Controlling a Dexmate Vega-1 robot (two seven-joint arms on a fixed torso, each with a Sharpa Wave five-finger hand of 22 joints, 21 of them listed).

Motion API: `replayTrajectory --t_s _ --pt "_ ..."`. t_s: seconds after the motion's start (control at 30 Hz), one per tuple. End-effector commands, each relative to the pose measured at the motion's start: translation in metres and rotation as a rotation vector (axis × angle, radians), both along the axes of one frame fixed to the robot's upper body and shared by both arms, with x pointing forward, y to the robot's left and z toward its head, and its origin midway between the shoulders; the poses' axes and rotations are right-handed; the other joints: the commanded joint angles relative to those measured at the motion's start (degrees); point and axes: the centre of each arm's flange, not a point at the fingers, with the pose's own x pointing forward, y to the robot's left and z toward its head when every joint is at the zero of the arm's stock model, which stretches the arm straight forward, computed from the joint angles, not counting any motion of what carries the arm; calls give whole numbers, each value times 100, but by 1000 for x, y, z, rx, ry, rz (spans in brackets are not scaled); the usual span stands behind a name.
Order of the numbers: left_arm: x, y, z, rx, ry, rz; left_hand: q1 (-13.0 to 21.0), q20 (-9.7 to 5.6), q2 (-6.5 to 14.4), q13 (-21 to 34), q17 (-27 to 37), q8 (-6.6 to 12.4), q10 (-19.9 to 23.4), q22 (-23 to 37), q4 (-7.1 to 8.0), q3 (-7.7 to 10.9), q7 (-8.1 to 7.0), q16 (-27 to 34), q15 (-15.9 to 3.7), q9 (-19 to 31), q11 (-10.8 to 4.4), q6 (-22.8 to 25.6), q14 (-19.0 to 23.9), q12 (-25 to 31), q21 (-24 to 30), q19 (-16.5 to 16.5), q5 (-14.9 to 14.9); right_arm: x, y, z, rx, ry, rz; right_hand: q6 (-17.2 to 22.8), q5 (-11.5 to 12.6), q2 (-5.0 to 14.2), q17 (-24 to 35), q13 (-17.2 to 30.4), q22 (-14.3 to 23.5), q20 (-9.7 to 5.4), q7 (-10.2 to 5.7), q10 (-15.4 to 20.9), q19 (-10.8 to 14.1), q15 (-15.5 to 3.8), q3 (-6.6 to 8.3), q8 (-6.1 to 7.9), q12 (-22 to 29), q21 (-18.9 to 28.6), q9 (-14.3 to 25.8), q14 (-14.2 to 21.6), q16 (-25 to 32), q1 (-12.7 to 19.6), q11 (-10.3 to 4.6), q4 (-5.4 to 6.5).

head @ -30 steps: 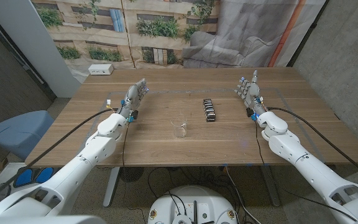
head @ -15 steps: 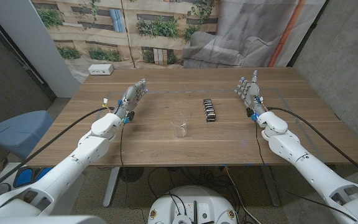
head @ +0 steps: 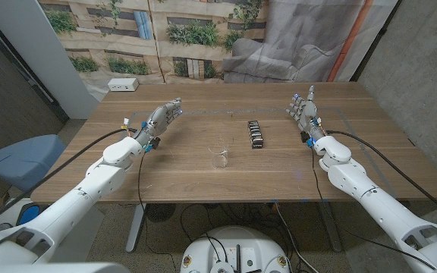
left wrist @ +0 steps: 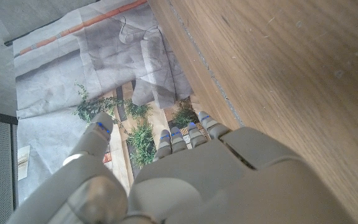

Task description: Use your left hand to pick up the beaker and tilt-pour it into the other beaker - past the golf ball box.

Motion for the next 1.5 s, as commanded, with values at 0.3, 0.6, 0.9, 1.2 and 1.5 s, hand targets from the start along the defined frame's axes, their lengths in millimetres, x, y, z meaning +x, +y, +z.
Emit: replayTrajectory --t_s 0.3,0.6,0.9,1.2,1.5 --pt "-7 8 5 160 -41 -137 249 -452 -77 29 7 17 77 23 -55 43 -185 29 -424 25 -101 -34 118 24 14 135 48 0 0 0 0 0 0 -37 32 514 7 28 23 29 -10 -46 -17 -105 -33 32 33 38 7 -26 17 15 6 6" --pt "-6 4 9 249 -46 -215 377 -406 -146 32 8 -24 91 20 -57 70 -165 20 -411 29 -105 -166 152 11 4 166 66 0 0 0 0 0 0 -44 31 514 7 28 23 27 -9 -42 -15 -109 -33 29 35 39 7 -26 17 14 13 6" --pt "-6 -10 10 359 -56 -289 612 -434 -264 38 14 -46 -31 18 -54 139 -191 -21 -424 35 -159 -326 69 -45 -67 2 95 0 0 0 0 0 0 -42 31 515 7 28 23 32 -4 -36 -18 -119 -33 30 38 38 7 -28 16 14 16 6" --pt "-8 -24 13 516 -62 -365 1135 -422 -546 46 23 -95 -755 22 -34 273 -159 -67 -265 41 -43 -908 -605 -110 -102 -658 52 0 0 0 0 0 0 -40 31 515 7 28 23 36 -8 -41 -18 -105 -33 31 35 37 7 -22 18 14 13 6" --pt "-13 -30 25 655 -125 -426 1257 -421 -633 51 25 -71 -921 23 -28 288 -152 -61 -265 41 -50 -1008 -780 -97 -104 -861 23 0 0 0 0 0 0 -37 31 515 7 28 23 33 -8 -40 -20 -106 -33 32 36 37 7 -21 19 14 15 6"
